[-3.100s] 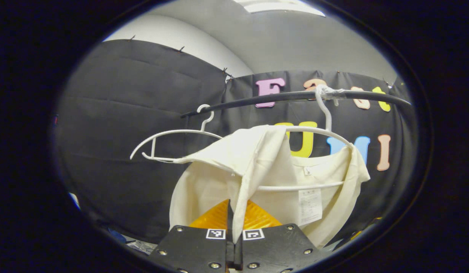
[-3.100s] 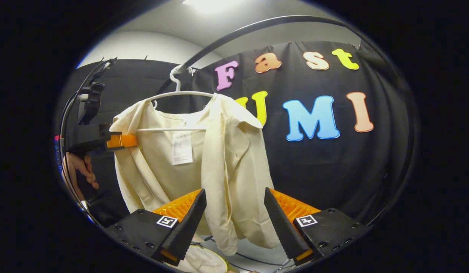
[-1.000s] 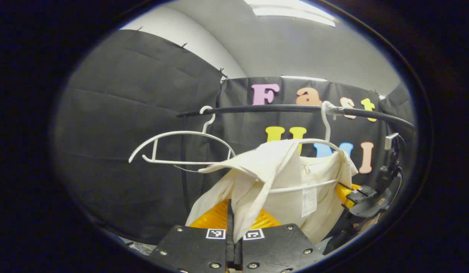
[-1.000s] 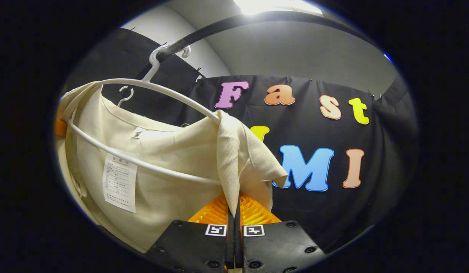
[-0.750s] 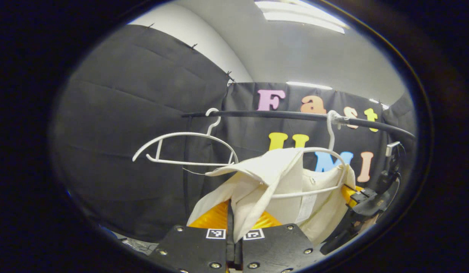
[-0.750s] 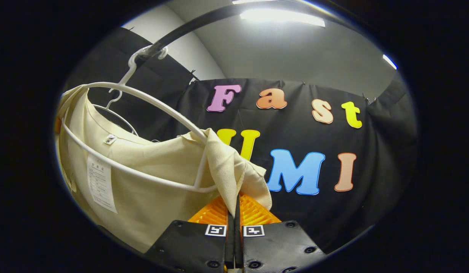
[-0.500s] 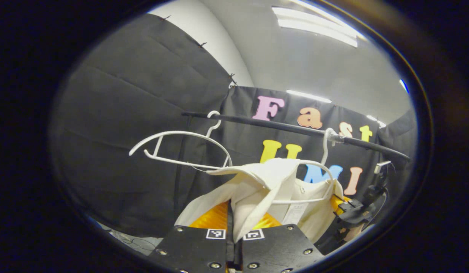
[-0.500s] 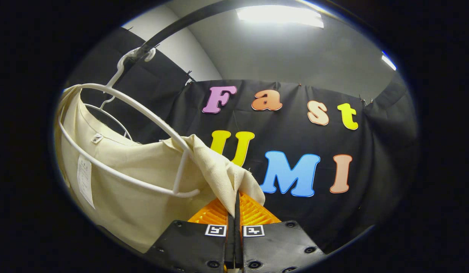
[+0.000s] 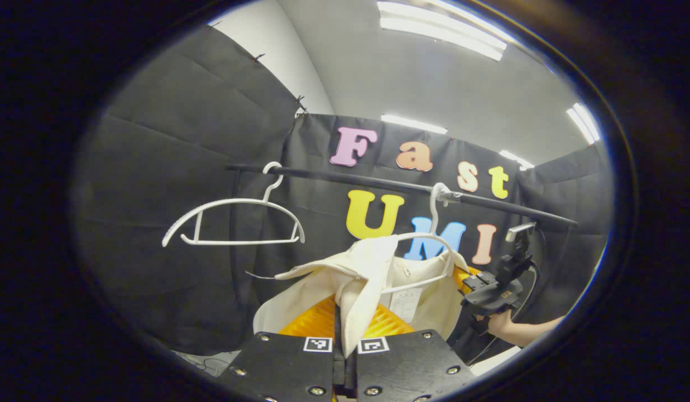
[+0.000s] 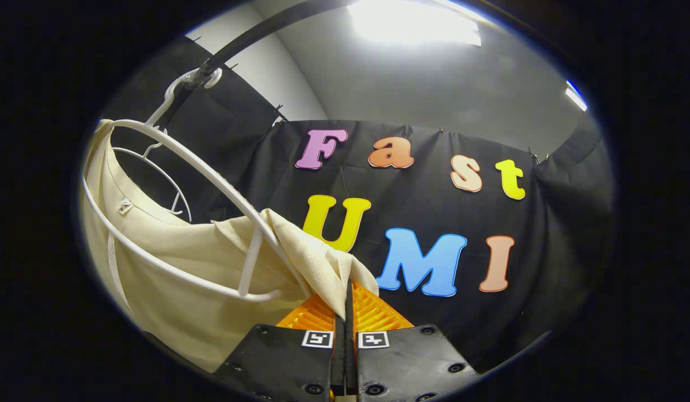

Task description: Grasp the clothes on the hanger with both hands and then place them into the laundry hamper below.

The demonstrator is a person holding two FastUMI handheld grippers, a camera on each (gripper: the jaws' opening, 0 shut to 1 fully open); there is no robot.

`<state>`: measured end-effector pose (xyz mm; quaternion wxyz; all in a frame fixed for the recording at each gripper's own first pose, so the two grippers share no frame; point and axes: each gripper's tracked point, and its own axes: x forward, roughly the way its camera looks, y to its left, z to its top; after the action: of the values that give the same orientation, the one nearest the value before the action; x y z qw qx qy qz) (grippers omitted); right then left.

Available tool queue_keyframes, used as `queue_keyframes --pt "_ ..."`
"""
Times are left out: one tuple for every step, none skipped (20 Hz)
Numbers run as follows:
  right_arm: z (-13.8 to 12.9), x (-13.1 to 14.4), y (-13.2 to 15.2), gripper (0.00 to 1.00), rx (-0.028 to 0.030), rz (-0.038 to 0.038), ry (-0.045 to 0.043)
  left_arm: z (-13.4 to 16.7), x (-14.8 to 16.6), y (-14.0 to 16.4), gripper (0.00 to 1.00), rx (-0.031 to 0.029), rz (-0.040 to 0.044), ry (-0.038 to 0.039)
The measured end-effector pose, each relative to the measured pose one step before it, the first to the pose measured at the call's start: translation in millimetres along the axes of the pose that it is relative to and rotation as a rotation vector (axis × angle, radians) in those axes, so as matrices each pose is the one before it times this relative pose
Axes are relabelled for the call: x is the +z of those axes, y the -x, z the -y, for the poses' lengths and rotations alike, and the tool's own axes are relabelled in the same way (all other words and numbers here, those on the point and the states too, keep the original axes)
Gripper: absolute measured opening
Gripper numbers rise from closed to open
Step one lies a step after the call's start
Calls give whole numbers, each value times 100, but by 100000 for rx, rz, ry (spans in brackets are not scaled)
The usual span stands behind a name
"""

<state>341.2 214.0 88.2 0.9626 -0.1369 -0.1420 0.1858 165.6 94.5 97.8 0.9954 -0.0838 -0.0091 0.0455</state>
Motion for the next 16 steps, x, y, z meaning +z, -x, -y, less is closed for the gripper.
queue_keyframes --pt "241 320 -50 2 -638 731 592 -396 633 263 1 -484 472 622" --pt "153 159 -49 2 -374 660 82 -621 765 273 1 1139 1653 283" --pt "36 156 -123 2 -317 910 210 -723 649 -114 0 1586 1484 561" --pt "-27 148 -314 2 -119 485 916 -613 388 -132 1 1193 856 1715" --pt "-72 3 -125 2 61 -85 1403 -277 414 -47 1 619 878 2020" --pt "23 92 -169 2 725 -270 -378 -498 499 123 1 1077 1128 1330" --pt "61 -228 -213 2 -68 -233 -635 -855 423 167 1 1815 886 -117" --pt "-55 -18 -65 2 -150 171 -239 -720 528 -88 1 1382 1060 -693" --pt "19 40 -177 2 101 295 47 -566 311 -218 2 992 632 -600" --pt "-174 -30 -133 2 282 737 -379 -544 -139 -324 1 282 -326 -897" --pt "-114 -460 -286 2 160 225 -514 -777 -189 -107 0 1535 -329 -1298" --pt "188 -433 -212 2 -293 -222 -425 -653 -372 -308 1 513 -630 -699" --pt "276 -663 -305 2 -601 -798 -813 -488 -367 -141 1 496 -447 -116" --pt "189 -537 -229 2 -577 -931 -600 -380 -471 -190 1 -235 -652 196" --pt "96 -458 -124 2 -807 -780 -525 -408 -251 -76 0 149 -336 152" --pt "222 -367 -189 2 -820 -728 -323 -412 -561 9 1 -128 -761 622"
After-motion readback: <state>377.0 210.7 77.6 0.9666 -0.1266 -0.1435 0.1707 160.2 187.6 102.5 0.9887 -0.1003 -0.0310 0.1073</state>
